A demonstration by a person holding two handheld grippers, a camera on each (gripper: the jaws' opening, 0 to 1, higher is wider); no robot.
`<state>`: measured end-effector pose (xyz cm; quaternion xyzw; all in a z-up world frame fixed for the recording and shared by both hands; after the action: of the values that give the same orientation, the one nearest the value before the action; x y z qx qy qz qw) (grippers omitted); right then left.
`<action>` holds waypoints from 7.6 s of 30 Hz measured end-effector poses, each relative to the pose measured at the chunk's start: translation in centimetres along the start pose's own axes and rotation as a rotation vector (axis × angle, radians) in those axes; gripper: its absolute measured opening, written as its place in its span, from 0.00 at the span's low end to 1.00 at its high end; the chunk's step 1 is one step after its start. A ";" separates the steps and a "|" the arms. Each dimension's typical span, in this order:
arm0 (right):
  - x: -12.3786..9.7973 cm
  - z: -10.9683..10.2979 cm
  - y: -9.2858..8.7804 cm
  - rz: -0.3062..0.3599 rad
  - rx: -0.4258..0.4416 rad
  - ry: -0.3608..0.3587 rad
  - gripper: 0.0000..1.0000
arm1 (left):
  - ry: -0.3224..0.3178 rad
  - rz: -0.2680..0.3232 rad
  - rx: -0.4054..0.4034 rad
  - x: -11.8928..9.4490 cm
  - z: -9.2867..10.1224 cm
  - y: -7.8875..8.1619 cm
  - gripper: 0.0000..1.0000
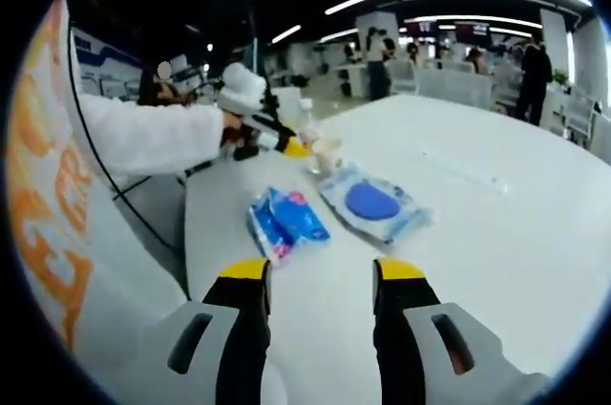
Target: Arrange the tabletop items into an orderly group along one side of the table until the central work area is clear of visible clutter.
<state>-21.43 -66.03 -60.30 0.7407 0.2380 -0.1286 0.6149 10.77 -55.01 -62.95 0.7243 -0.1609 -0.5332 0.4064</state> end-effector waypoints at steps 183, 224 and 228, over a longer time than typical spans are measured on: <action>0.6 14.2 -5.7 0.107 0.696 -0.250 0.00 | -0.541 -0.142 -0.201 4.9 23.4 2.6 0.00; 3.5 17.8 -9.5 0.057 0.870 -0.316 0.00 | -0.444 -0.283 -0.532 9.4 23.9 0.0 0.03; 3.5 18.0 -9.3 0.051 0.844 -0.340 0.00 | -0.436 -0.265 -0.524 8.9 23.2 0.5 0.04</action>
<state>-21.33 -81.64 -73.74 0.9006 0.0421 -0.3187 0.2925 -6.66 -70.93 -70.61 0.4795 -0.0063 -0.7463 0.4616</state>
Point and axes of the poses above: the point that each gripper's makers call its tool centre point, and the gripper's own axes: x roughly forward along the fingers, z roughly to its right, y roughly out of its top, the point moved 6 cm from there along -x, roughly backward along the fingers, and after that the axes turned 3 degrees about y, right-handed, at the moved point
